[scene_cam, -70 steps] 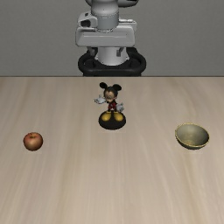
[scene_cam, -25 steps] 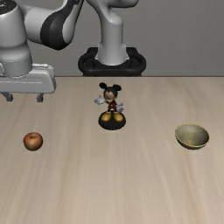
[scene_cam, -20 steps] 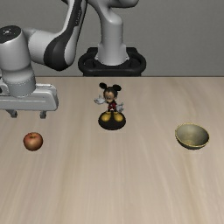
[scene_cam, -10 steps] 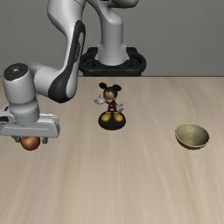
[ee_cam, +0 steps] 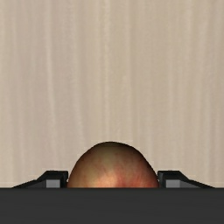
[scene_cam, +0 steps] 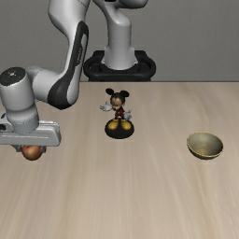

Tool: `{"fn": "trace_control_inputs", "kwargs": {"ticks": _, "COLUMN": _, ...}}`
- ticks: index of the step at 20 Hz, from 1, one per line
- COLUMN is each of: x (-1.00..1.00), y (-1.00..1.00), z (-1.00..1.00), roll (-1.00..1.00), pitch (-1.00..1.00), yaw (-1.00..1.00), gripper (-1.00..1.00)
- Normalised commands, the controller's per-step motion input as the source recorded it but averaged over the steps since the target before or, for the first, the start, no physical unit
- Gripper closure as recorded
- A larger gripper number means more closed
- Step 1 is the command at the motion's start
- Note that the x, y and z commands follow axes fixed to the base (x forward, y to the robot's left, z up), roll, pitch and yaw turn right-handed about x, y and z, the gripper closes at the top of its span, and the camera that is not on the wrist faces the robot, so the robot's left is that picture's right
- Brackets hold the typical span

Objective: Pick up the apple and put it on the bowl

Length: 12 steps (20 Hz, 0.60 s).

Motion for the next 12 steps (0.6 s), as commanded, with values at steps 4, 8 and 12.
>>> {"fn": "trace_control_inputs", "kwargs": {"ticks": 4, "x": 0.00, "y": 0.00, "z": 0.50, "roll": 0.00, "pitch": 0.00, "yaw": 0.00, "gripper": 1.00}}
{"fn": "trace_control_inputs", "kwargs": {"ticks": 8, "x": 0.00, "y": 0.00, "z": 1.00, "roll": 0.00, "pitch": 0.00, "yaw": 0.00, "gripper": 1.00}}
{"fn": "trace_control_inputs", "kwargs": {"ticks": 12, "x": 0.00, "y": 0.50, "z": 0.50, "roll": 0.00, "pitch": 0.00, "yaw": 0.00, "gripper": 1.00}}
